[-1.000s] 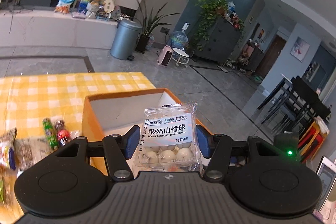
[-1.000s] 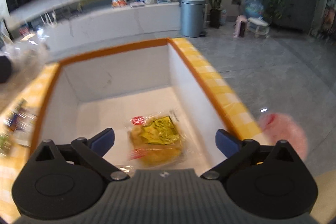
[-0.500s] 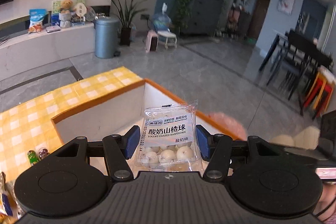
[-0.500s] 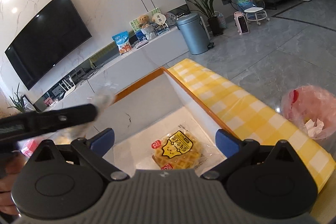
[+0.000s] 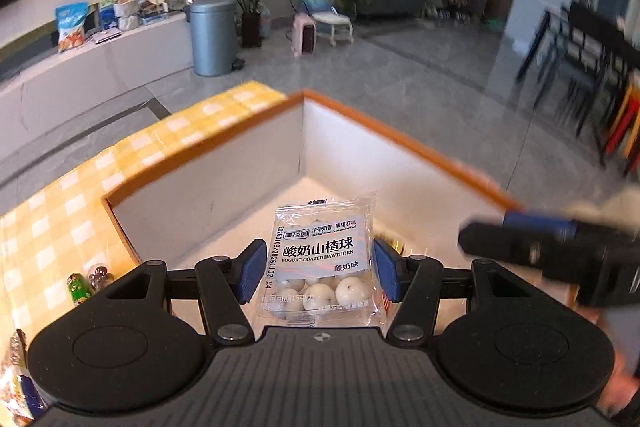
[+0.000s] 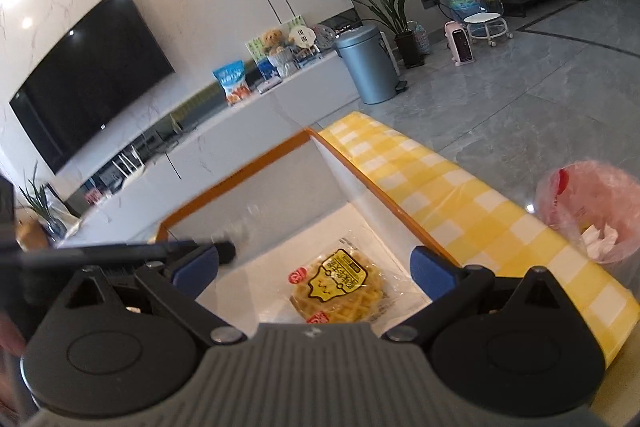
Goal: Organize snacks
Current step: 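Open the left gripper to drop the hawthorn pack into the box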
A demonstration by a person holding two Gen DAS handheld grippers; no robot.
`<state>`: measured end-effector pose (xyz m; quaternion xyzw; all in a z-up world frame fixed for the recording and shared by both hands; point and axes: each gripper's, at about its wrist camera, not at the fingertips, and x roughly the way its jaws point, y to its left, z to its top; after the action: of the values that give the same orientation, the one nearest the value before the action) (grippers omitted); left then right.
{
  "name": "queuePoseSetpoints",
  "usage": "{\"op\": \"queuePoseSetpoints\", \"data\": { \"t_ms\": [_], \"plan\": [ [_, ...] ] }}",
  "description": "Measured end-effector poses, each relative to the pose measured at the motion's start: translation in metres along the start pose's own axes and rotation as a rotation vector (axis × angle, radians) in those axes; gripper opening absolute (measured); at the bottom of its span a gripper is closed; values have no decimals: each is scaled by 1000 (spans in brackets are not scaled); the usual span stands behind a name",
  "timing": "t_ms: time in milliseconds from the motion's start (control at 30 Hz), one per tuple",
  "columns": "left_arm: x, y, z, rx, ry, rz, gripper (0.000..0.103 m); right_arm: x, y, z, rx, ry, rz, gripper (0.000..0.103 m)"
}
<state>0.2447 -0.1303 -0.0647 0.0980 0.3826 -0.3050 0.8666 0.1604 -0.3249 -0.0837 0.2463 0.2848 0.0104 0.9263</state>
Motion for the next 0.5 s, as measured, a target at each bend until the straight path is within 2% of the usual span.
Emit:
{"op": "queuePoseSetpoints", "data": {
  "t_ms": [100,200,267,367,400,433,500],
  "plan": [
    [4,-7,-8,45,32,26,66,3,5,0,-25,11,-23,100],
    [5,-16,-15,116,31,82,66,2,6,-1,-27,12,-25,100],
    [5,-19,-19,138,32,92,68,1,5,-1,-27,12,-24,100],
    [1,-25,-24,167,26,100,74,2,5,-1,-30,13,-28,100],
    [-1,-26,-25,178,25,90,83,2,4,-1,-32,14,-29,100],
    [-3,-26,-24,186,29,74,87,2,4,-1,-33,14,-30,100],
    [-10,-27,-25,185,23,57,90,2,5,-1,-35,15,-30,100]
  ]
}}
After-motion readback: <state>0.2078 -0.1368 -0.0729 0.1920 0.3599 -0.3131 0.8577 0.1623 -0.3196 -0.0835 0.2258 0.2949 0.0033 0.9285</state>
